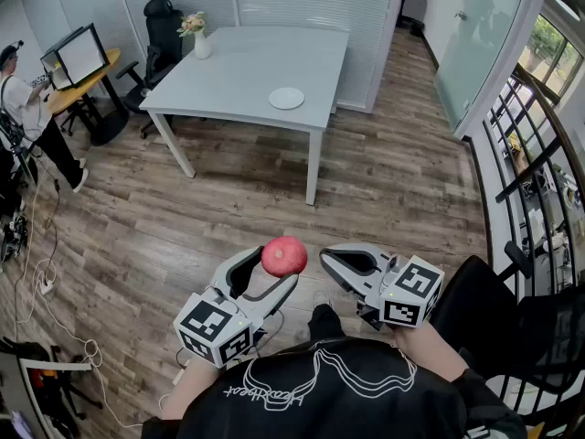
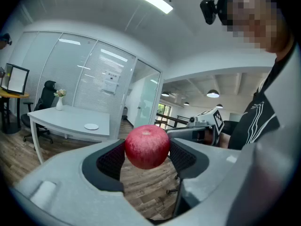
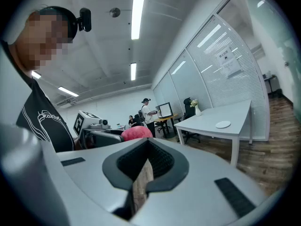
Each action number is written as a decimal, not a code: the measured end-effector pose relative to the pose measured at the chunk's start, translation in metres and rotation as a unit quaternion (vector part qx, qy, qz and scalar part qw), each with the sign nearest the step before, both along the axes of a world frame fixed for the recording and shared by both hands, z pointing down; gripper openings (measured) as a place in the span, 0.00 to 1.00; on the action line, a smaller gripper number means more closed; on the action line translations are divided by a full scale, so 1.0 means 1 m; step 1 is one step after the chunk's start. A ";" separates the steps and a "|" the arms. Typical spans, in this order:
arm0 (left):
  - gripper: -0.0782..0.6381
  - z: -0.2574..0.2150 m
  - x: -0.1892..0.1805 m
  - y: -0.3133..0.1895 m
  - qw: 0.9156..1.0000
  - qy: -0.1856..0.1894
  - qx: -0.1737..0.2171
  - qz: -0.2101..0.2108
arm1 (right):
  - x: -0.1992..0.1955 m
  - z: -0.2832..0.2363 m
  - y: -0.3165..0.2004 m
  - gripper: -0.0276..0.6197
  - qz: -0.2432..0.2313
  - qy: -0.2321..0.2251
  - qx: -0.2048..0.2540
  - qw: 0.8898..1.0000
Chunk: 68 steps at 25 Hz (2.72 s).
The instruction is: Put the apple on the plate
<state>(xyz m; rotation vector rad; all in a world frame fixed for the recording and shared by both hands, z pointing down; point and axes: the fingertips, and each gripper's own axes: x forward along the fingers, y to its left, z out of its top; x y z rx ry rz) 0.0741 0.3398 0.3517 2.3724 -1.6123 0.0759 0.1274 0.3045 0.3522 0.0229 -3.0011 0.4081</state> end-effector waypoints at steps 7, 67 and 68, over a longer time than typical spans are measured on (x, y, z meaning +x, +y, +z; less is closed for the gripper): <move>0.52 0.003 -0.003 -0.015 1.000 0.010 -0.005 0.002 | -0.004 0.003 -0.016 0.05 0.006 0.005 -0.004 1.000; 0.52 0.045 -0.242 -0.539 0.994 -0.037 -0.065 0.079 | -0.221 0.033 -0.513 0.06 0.121 0.030 -0.054 0.991; 0.52 0.047 -0.247 -0.546 0.994 -0.042 -0.065 0.084 | -0.224 0.035 -0.519 0.06 0.130 0.032 -0.056 0.989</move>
